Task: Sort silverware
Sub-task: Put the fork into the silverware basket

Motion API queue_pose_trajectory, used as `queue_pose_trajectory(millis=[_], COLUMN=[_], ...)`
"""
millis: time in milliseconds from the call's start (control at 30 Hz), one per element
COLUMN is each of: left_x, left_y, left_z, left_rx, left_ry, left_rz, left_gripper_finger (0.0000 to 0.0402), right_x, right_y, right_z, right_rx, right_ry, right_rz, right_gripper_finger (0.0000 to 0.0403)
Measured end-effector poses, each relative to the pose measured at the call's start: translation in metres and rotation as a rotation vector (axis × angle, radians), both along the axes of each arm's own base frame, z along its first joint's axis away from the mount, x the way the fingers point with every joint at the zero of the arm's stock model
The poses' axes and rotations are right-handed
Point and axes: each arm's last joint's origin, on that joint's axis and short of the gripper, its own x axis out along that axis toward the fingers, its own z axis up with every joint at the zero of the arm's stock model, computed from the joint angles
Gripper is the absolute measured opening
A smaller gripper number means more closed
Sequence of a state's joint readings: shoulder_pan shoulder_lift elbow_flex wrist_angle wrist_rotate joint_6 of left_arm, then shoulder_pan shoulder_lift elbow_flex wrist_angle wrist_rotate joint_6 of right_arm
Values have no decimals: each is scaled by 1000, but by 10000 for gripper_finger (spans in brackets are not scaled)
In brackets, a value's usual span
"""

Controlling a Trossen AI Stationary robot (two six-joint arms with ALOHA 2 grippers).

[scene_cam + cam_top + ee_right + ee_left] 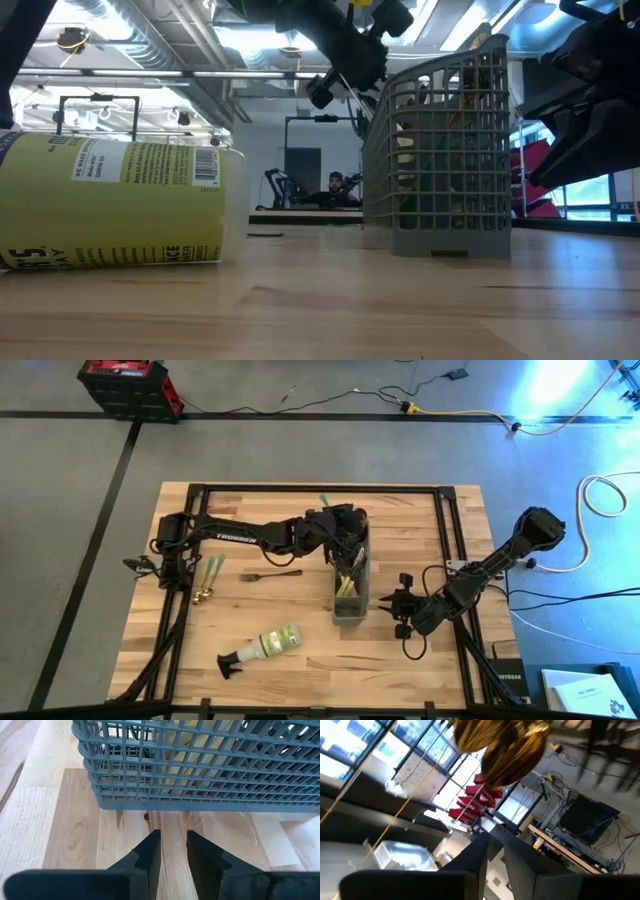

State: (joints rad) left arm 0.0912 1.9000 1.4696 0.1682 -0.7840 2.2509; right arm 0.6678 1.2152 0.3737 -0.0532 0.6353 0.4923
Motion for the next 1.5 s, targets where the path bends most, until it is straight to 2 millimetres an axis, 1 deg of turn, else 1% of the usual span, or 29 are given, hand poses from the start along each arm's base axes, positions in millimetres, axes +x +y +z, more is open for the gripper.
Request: queue_pose_trajectory(millis=[67, 167, 233, 300, 367, 433, 500, 533, 633, 667, 733, 767, 833, 867, 900, 933, 1000, 1100, 1200, 1333, 1433, 1500], left_x=[-2, -8, -15, -27, -46, -69, -92, -102, -133, -142, -157, -160, -158, -157, -156, -154, -153, -161, -168, -172, -174, -176], left_y=[-2, -4, -5, -6, -6, -4, -2, 0, 3, 4, 4, 3, -2, -5, -10, -15, -24, -30, -32, -38, -42, -45], left_z=[6, 23, 34, 49, 68, 83, 90, 89, 77, 71, 59, 51, 32, 22, 13, 5, -10, -34, -54, -75, -90, -96], left_rx=[0, -9, -21, -56, -122, -205, -313, -373, -587, -699, -1001, -1168, -1460, -1565, -1627, -1654, -1643, -1504, -1437, -1445, -1453, -1453], left_ry=[-24, -112, -154, -208, -274, -314, -355, -373, -444, -481, -560, -580, -578, -567, -554, -551, -538, -528, -574, -576, -546, -522], left_rz=[2, 25, 59, 85, 124, 167, 232, 284, 494, 577, 777, 882, 1038, 1093, 1132, 1148, 1131, 1147, 1207, 1206, 1149, 1117], left_gripper_finger=[47, 47, 47, 47, 47, 47, 47, 47, 47, 47, 47, 47, 47, 47, 47, 47, 47, 47, 47, 47, 47, 47], right_x=[0, 0, 0, 0, -1, -1, -1, -1, -1, -1, -1, 0, 0, 0, 0, 0, 0, 0, 0, 0, 0, 0], right_y=[0, 0, 0, 0, 0, 0, 0, 1, 0, 0, 0, 1, 1, 1, 1, 0, 1, 1, 1, 0, 0, 0], right_z=[0, 0, 0, 0, -1, -1, -1, -1, -1, -1, -1, -1, -1, -1, -1, -1, -1, -1, -1, -1, -1, -1], right_rx=[0, 0, 0, 14, 24, 30, 31, 32, 31, 32, 32, 34, 34, 34, 34, 35, 35, 38, 39, 36, 35, 35], right_ry=[0, 1, 2, 8, 15, 15, 16, 14, 13, 11, 11, 9, 9, 8, 8, 6, 6, 5, 5, 8, 9, 9], right_rz=[0, -1, 1, 9, 9, 5, 5, 4, 3, 3, 2, 2, 2, 2, 1, 0, 1, -1, -1, -1, -1, -2], right_gripper_finger=[76, 76, 76, 76, 76, 76, 76, 76, 76, 76, 76, 76, 76, 76, 76, 76, 76, 76, 76, 76, 76, 76])
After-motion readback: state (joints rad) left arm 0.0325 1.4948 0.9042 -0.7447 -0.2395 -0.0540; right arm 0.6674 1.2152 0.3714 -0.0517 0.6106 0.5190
